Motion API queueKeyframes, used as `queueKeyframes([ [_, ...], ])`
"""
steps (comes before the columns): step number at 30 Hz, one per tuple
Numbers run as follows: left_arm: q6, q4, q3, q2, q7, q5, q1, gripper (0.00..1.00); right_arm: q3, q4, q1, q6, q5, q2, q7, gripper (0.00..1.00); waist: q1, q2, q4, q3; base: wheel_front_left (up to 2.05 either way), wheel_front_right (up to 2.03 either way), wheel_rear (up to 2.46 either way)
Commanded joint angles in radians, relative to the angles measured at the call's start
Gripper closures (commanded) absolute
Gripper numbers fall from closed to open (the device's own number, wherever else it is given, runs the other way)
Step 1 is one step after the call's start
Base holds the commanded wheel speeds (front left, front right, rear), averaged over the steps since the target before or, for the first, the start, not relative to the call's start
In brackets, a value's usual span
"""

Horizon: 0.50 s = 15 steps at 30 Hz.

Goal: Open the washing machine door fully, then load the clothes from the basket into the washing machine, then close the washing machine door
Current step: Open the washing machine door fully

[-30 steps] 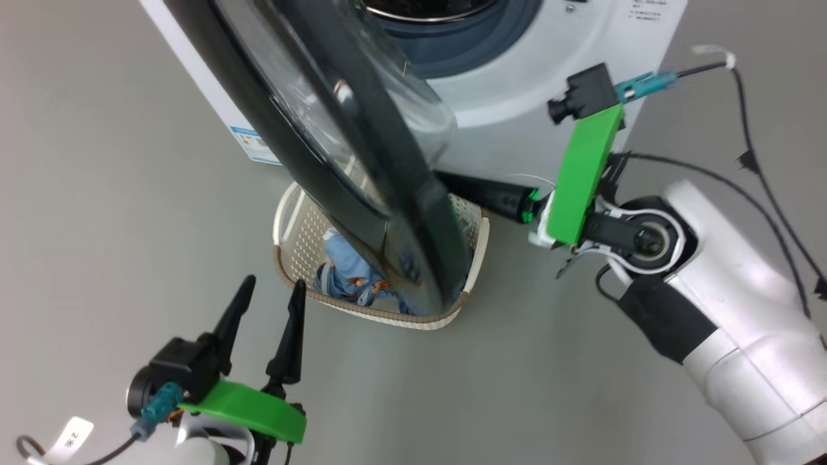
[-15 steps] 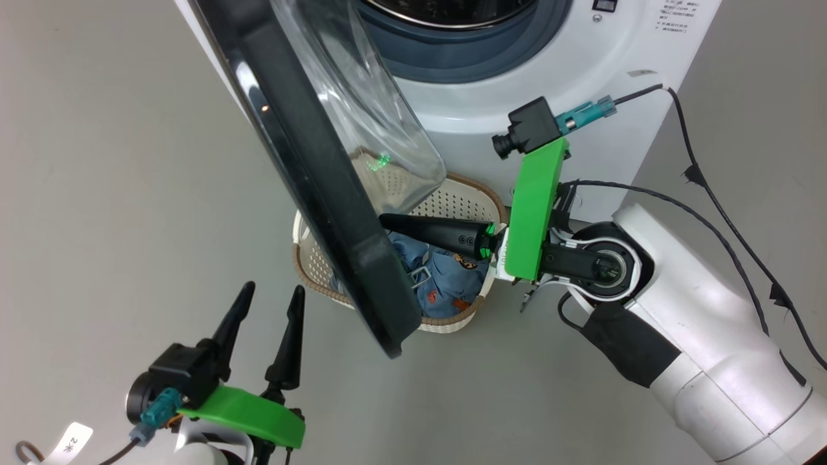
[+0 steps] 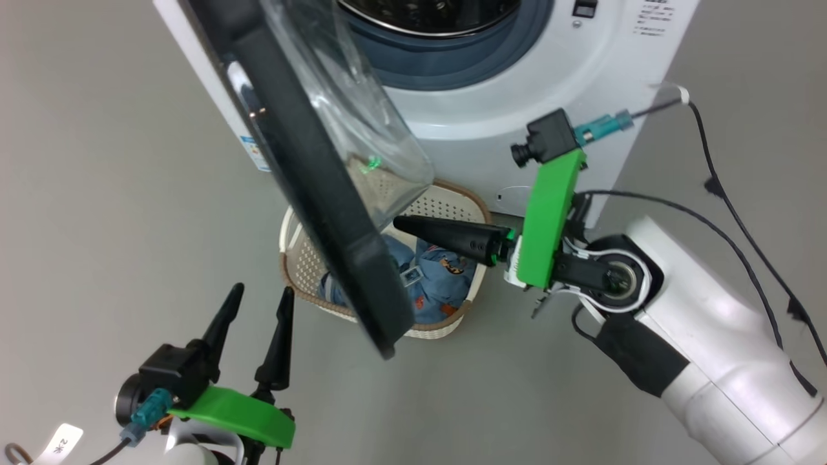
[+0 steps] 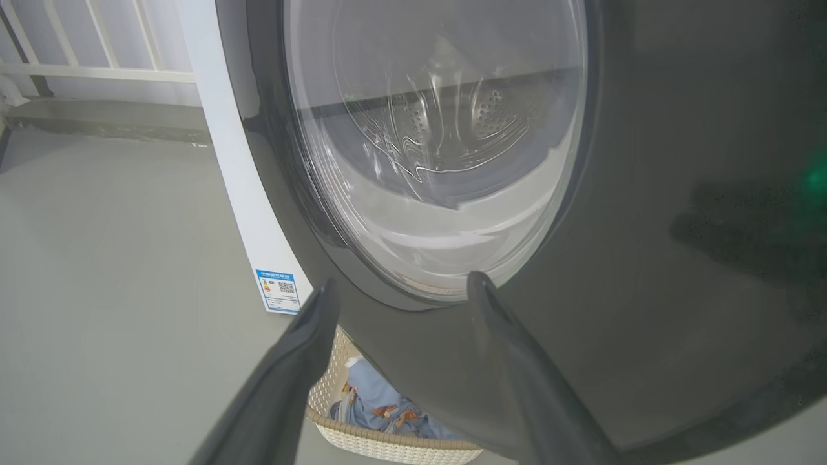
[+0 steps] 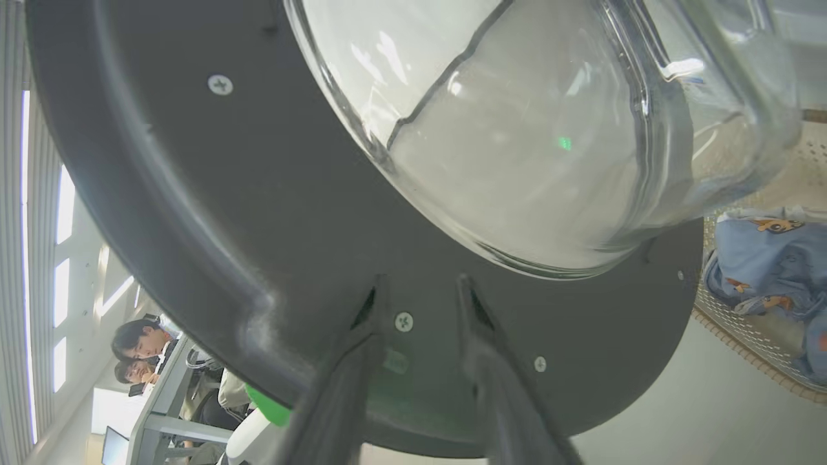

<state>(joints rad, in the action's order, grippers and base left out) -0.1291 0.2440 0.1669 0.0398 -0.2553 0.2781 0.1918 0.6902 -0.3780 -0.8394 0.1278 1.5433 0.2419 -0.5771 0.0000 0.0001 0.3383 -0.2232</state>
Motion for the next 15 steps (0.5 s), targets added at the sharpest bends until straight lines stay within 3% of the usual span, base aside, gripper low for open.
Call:
queueKeyframes([
  [1,-0.002,-0.016,-0.036,0.026,-0.006,-0.002,0.012,0.0,-0.004,0.021,0.03,0.003,-0.013,-0.01,0.015,0.0,0.0,-0.0001,-0.014,0.008,0.0,0.0,0.0],
  [15,-0.002,-0.015,-0.082,0.068,-0.006,0.01,-0.019,0.0,-0.003,0.011,0.163,0.003,-0.016,0.099,0.125,0.0,0.0,-0.0001,-0.108,0.042,0.0,0.0,0.0],
])
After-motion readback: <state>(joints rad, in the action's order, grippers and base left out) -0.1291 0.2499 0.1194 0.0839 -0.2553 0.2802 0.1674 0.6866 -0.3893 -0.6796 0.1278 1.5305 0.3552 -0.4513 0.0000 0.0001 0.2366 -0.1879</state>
